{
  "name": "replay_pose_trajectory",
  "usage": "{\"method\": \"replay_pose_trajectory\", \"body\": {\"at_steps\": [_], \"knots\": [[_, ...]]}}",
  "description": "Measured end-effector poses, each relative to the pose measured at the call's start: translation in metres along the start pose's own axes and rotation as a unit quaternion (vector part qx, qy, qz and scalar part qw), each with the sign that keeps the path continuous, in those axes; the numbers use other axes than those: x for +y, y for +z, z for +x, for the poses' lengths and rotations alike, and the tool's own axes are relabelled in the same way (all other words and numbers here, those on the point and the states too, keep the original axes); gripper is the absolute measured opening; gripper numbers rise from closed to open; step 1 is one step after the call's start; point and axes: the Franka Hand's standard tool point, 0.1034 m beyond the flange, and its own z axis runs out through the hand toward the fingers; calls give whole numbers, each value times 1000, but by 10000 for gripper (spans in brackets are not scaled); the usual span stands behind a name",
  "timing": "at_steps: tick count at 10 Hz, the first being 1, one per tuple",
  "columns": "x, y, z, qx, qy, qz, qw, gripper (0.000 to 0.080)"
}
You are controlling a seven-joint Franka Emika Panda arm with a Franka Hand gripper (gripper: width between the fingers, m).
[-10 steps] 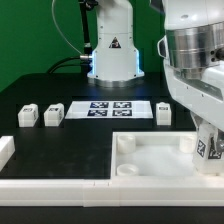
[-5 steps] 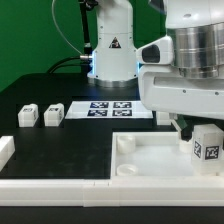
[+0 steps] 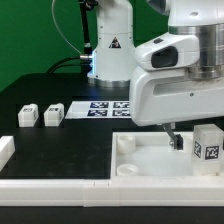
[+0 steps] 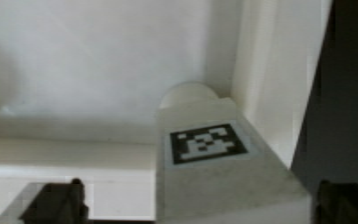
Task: Assemble one leg
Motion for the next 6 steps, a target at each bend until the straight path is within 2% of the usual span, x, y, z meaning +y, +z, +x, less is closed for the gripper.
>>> {"method": "replay_pose_trajectory", "body": {"at_steps": [1,2,3,4,6], "knots": [[0,0,0,0,0,0,1000,649],[0,0,0,0,18,1,1000,527],[-2,0,0,-1,94,6,996,376],[-3,0,0,-1,153,8,988,291],[-3,0,0,-2,240,10,971,292]]}}
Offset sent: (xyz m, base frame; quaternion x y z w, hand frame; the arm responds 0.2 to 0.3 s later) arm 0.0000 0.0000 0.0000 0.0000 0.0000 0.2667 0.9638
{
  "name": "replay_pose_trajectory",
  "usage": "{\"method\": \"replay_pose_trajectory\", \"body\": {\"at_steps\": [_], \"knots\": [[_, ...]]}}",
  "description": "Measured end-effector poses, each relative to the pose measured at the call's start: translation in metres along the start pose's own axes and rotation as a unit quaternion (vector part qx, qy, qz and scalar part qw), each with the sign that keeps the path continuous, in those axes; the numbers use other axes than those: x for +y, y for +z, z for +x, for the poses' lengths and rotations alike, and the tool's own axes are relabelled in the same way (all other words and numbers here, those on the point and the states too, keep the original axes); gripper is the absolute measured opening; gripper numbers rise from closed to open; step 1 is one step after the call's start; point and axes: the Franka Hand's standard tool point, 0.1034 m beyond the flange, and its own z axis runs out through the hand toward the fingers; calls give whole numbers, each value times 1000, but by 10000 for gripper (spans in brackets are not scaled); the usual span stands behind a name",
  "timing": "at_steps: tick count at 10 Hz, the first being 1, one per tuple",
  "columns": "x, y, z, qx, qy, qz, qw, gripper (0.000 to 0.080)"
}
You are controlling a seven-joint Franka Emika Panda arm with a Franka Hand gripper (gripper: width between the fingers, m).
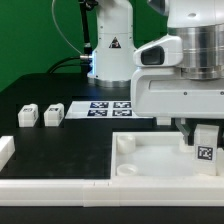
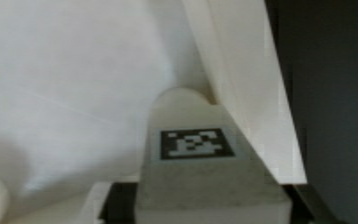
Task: Assemble one leg
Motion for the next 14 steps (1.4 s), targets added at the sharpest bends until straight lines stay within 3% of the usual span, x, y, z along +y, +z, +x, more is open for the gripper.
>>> {"method": "replay_pose_trajectory", "body": {"at_steps": [2,4,7,8,9,10,12,14], "knots": [[0,0,-1,1,217,-1,976,292],[1,1,0,-13,421,13,907,292],[-1,2,-1,-20,548,18,836,292],[-1,2,0,-23,597,23,802,292],[0,2,-1,-24,678,41,734,292],[-2,2,-2,-22,724,61,687,292],[-2,4,-3,-20,676,64,734,294],[-4,5,-4,-9,515,58,855,599]]}}
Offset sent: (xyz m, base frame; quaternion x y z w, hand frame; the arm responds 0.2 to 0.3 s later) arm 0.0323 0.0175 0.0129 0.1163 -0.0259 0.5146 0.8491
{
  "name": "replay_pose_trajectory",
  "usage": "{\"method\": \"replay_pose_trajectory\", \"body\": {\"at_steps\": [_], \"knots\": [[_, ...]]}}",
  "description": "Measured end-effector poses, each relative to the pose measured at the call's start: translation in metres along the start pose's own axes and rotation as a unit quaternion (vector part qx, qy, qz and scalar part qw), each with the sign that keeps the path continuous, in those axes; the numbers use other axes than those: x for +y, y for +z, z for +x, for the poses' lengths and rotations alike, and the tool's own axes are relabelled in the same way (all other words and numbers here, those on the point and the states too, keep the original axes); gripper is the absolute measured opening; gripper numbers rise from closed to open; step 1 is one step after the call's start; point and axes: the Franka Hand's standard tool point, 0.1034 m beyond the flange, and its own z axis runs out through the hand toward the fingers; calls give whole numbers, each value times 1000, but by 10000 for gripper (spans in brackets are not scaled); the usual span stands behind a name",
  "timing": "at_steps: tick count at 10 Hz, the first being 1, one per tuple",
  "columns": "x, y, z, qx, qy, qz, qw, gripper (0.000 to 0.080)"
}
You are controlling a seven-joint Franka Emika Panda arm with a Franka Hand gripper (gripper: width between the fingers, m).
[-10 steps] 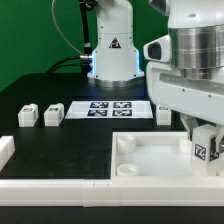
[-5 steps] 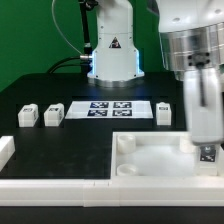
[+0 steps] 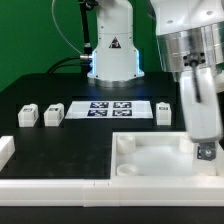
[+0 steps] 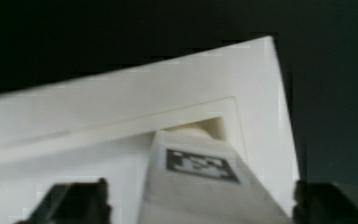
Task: Assemble one leg
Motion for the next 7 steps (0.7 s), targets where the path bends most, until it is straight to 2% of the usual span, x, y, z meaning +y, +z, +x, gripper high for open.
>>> {"method": "replay_pose_trajectory", "body": {"at_steps": [1,2,4,5,6,7], "knots": [[0,0,-5,-1,-51,-5,999,599],[0,0,-4,-1,-117,-5,993,642],[0,0,-3,-1,-222,-5,975,648],[1,0,-1,0,-283,-12,959,648],[-3,-4,3,2,-385,-28,922,649],[-8,-5,3,10,-467,-31,884,649]]}}
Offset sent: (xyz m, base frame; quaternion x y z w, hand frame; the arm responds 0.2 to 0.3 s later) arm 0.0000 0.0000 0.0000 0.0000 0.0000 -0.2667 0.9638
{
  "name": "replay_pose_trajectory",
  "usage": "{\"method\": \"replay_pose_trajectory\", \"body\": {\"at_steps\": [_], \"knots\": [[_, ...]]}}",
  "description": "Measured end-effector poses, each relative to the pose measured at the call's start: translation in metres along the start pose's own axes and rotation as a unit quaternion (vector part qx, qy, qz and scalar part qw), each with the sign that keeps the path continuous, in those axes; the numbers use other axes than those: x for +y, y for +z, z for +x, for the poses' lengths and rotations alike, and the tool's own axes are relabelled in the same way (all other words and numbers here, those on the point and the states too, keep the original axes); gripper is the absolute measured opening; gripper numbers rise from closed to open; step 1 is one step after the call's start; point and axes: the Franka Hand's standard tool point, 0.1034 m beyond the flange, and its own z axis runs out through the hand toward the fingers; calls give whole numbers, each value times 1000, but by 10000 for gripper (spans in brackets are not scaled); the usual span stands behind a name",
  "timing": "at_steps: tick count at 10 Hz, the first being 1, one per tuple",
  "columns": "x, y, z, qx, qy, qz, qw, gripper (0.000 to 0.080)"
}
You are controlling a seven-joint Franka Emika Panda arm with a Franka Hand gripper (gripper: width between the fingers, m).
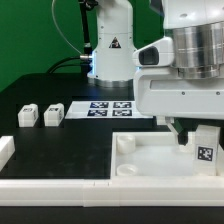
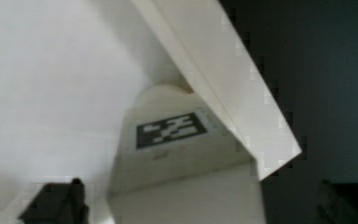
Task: Assemble one leg
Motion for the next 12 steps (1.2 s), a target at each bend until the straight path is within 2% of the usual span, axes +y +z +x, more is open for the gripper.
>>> {"method": "replay_pose_trajectory", "body": {"at_steps": [2,3,4,5,7,9,10,12], "knots": [[-1,3,-2,9,0,4,1000,649],[-2,3,-2,8,17,5,1000,539],[-3,3,-3,6,88,9,996,401],[4,5,-5,-1,139,2,990,299],[5,5,-5,-1,212,1,977,299],[5,5,-4,-15,399,15,917,299],[4,5,-4,-25,481,20,876,296],[4,6,-5,-31,555,20,831,295]]}}
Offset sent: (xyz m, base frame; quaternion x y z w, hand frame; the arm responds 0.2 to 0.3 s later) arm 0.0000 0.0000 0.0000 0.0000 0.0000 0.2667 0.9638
